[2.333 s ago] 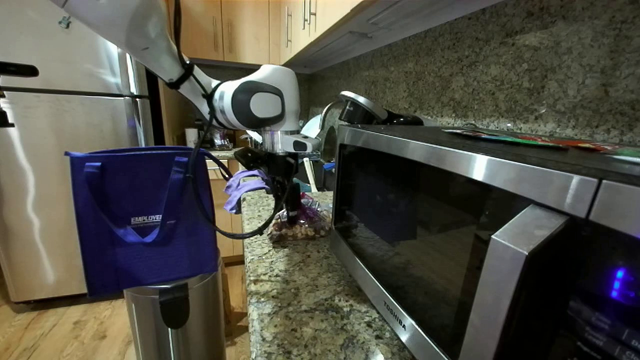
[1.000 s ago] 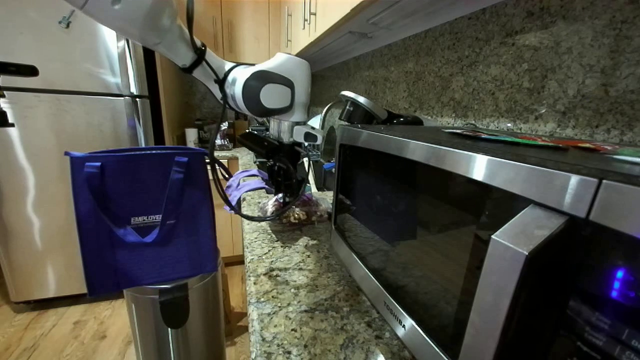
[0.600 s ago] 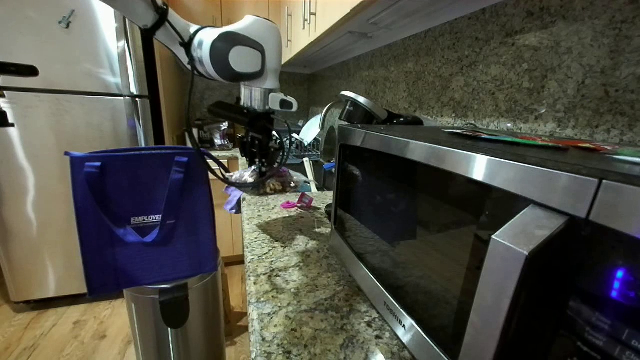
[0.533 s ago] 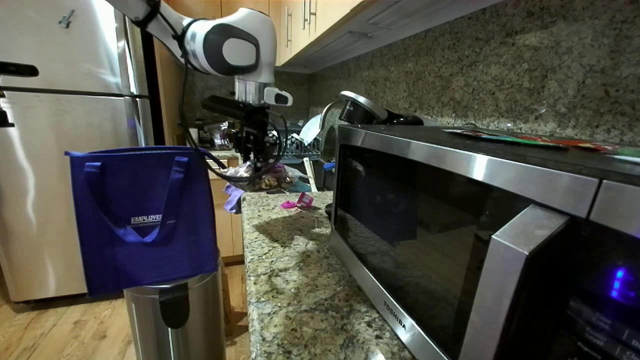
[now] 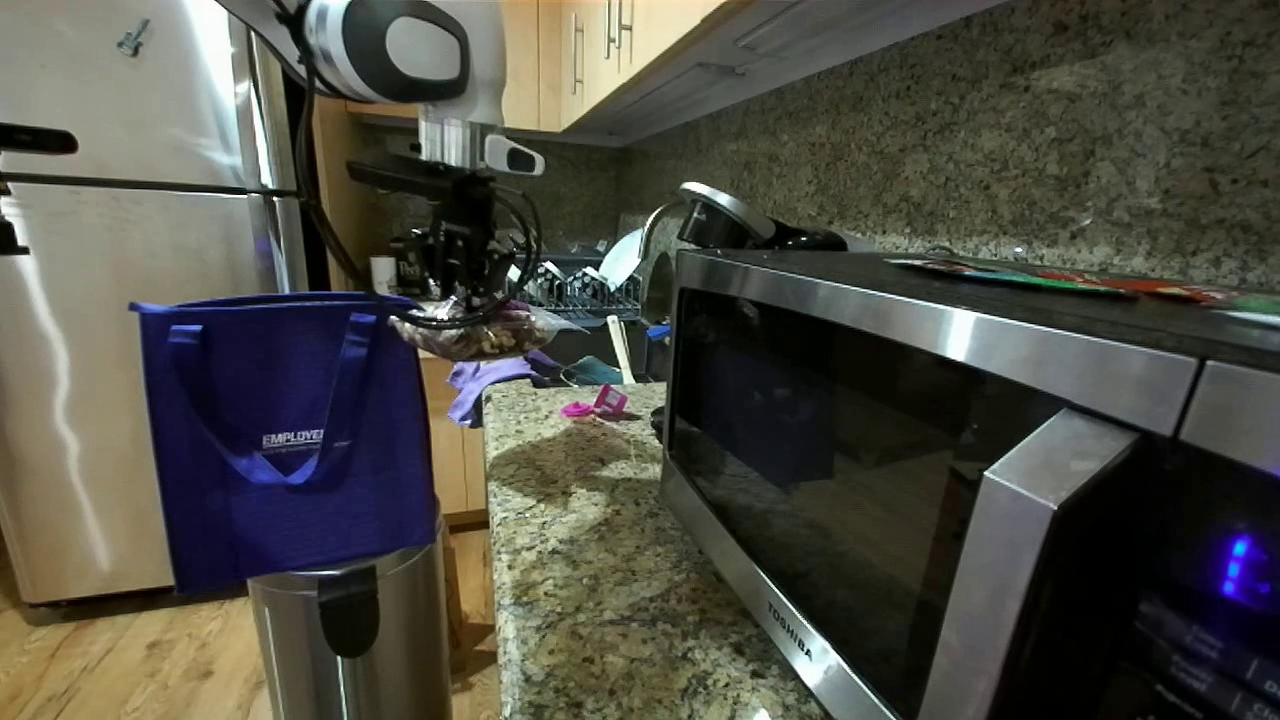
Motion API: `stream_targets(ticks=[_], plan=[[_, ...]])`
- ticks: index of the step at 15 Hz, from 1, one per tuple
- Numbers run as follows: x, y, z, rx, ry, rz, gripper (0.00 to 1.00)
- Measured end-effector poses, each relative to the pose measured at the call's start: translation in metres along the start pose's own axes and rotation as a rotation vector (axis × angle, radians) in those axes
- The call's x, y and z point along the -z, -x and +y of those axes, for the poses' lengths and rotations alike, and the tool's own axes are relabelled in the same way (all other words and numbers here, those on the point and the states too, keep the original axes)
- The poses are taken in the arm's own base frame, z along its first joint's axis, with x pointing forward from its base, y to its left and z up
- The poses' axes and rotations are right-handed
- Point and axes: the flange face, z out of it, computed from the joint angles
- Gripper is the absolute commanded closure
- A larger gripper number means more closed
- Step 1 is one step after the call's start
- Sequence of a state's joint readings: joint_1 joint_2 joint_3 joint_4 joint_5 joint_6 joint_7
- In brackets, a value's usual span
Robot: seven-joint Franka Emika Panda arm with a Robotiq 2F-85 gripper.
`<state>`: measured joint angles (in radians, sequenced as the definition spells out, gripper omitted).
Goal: Place the packet in the blue bag
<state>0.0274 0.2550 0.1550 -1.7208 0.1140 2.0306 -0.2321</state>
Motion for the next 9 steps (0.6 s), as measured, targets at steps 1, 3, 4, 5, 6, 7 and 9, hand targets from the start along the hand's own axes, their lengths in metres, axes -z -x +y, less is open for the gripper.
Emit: stream_targets(ticks=[1,3,4,5,6,7,9], plan=[[-0.002,0.0,0.0,0.0,-0.001,-0.002,0.89],[-0.005,-0.002,-0.008,0.019,0.006,-0.008,0.89],[-0.005,-0.004,-0.018,0.037,0.007,-0.009,0.89],[-0.006,-0.006,-0.032,0.061,0.008,-0.009,0.89],[-0.007,-0.008,-0.049,0.088,0.006,-0.008,0.89],[-0.008,-0.01,-0.068,0.119,0.005,-0.006,0.89],[-0.011,-0.014,-0.104,0.177,0.003,0.011,0.89]])
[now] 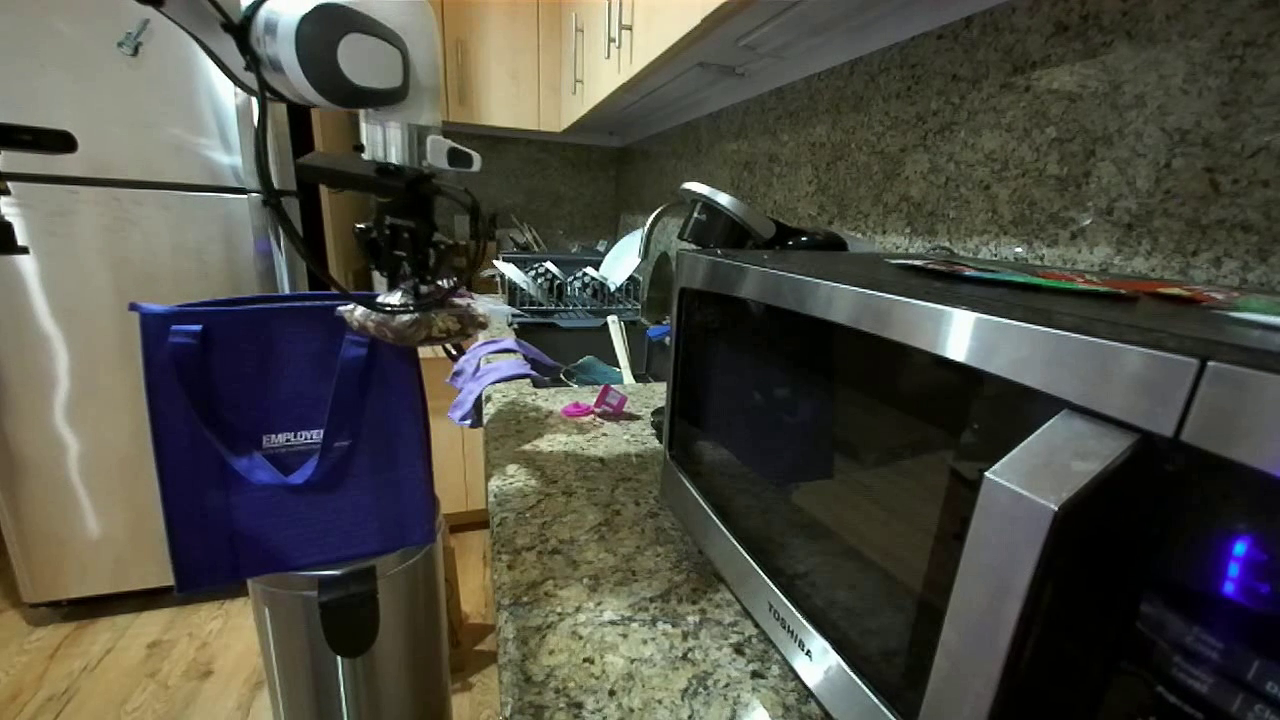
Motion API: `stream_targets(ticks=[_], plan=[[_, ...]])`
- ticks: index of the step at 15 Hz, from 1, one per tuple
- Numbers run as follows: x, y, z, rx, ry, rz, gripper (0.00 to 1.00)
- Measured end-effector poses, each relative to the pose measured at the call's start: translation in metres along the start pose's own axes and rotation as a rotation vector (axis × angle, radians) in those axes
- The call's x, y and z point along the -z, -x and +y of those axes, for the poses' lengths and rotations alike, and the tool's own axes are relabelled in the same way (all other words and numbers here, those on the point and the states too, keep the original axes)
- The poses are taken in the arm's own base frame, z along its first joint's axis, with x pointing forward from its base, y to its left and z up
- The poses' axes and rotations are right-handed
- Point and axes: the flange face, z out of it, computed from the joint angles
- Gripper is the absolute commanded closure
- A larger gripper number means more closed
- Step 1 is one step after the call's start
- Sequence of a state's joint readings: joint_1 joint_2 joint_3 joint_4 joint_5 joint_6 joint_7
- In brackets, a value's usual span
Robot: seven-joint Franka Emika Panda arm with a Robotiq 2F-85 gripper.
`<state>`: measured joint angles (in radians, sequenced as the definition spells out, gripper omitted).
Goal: Place the packet in the blue bag
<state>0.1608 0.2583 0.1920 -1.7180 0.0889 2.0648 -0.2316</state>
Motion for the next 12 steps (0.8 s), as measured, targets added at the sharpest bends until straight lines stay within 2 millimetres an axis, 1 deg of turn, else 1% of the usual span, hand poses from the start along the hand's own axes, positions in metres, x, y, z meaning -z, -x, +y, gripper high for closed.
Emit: stream_targets(ticks=[1,3,5,7,9,10,11,12], plan=[[-0.001,-0.004,-0.015,0.025,0.004,0.017,0.89],[0.002,-0.012,-0.034,0.064,0.027,0.059,0.89],[0.012,-0.018,-0.045,0.086,0.064,0.115,0.89],[0.029,-0.02,-0.051,0.097,0.104,0.169,0.89],[0.045,-0.019,-0.059,0.11,0.124,0.22,0.89],[0.049,-0.017,-0.065,0.12,0.126,0.235,0.89],[0.05,-0.014,-0.073,0.137,0.124,0.238,0.64],[0.045,-0.011,-0.083,0.156,0.12,0.228,0.64]])
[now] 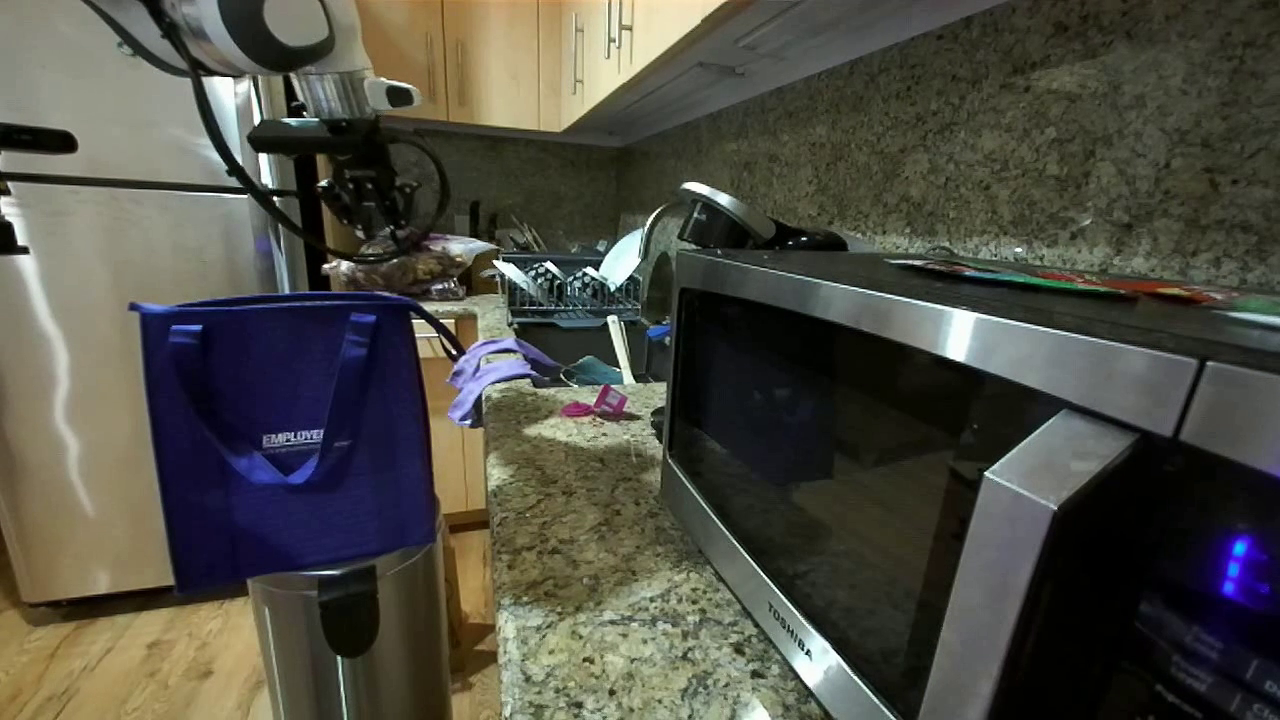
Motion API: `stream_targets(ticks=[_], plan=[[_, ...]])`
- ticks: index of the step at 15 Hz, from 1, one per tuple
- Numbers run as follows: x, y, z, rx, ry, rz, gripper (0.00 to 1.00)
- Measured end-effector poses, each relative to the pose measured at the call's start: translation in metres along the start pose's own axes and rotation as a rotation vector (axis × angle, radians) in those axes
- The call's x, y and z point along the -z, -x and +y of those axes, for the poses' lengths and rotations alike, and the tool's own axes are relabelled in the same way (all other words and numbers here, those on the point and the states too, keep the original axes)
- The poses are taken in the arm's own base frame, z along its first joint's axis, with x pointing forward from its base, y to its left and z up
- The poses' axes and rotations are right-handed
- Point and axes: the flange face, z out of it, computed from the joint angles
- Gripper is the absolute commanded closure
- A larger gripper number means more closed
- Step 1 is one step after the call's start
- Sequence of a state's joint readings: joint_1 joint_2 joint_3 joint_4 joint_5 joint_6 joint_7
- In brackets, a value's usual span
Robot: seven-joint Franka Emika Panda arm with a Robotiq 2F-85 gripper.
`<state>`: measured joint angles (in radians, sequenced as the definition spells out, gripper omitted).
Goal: Place the packet in the blue bag
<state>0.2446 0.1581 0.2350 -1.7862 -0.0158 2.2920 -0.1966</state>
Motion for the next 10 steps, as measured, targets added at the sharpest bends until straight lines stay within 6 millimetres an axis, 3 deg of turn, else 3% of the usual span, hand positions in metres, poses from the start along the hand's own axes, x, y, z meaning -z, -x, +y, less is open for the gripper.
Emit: stream_targets(ticks=[2,3,6,10], plan=[[-0.01,0.005,-0.016,0.023,-0.013,-0.02,0.64],[-0.012,0.006,-0.02,0.028,-0.016,-0.025,0.89],[-0.016,0.007,-0.02,0.022,-0.026,-0.031,0.89],[-0.018,-0.001,-0.037,0.112,-0.108,0.066,0.89]])
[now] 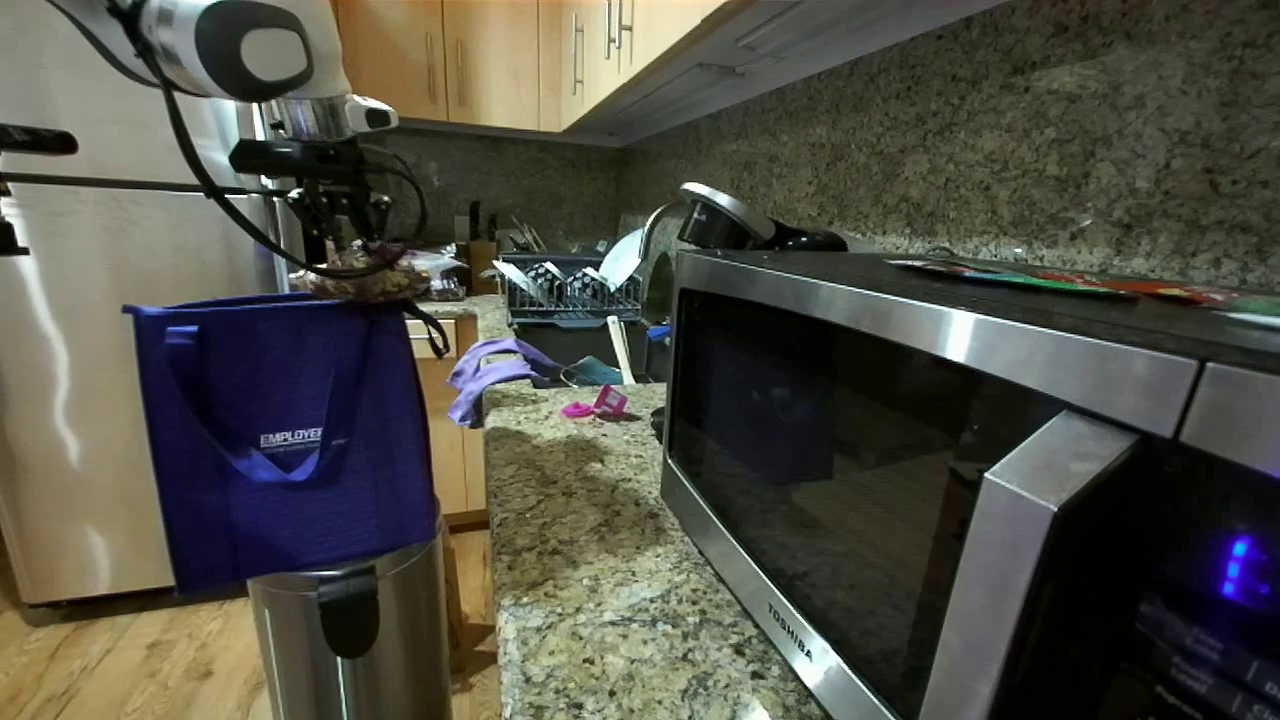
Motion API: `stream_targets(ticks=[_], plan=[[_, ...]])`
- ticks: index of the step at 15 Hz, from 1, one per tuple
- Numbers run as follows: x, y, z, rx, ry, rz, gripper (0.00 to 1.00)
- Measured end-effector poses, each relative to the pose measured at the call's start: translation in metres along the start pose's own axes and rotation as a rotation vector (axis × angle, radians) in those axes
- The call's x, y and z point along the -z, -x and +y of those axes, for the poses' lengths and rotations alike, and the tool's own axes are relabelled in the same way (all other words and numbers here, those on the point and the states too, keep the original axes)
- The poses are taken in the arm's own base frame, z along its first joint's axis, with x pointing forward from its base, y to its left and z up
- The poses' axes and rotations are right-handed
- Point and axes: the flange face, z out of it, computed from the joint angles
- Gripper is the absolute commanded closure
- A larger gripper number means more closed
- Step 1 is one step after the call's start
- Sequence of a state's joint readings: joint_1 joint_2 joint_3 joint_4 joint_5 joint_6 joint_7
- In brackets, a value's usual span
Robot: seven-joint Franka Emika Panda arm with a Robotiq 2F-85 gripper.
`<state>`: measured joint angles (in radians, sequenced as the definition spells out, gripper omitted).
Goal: Place the packet in the blue bag
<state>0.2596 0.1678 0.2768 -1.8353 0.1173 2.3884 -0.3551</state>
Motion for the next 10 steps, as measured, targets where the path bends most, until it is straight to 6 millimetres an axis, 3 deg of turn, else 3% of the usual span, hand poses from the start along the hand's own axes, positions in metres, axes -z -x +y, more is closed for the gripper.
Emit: stream_targets(ticks=[7,10], plan=[[0.014,-0.009,-0.022,0.177,-0.173,0.265,0.89],[0.019,-0.002,-0.014,0.197,-0.25,0.355,0.89]])
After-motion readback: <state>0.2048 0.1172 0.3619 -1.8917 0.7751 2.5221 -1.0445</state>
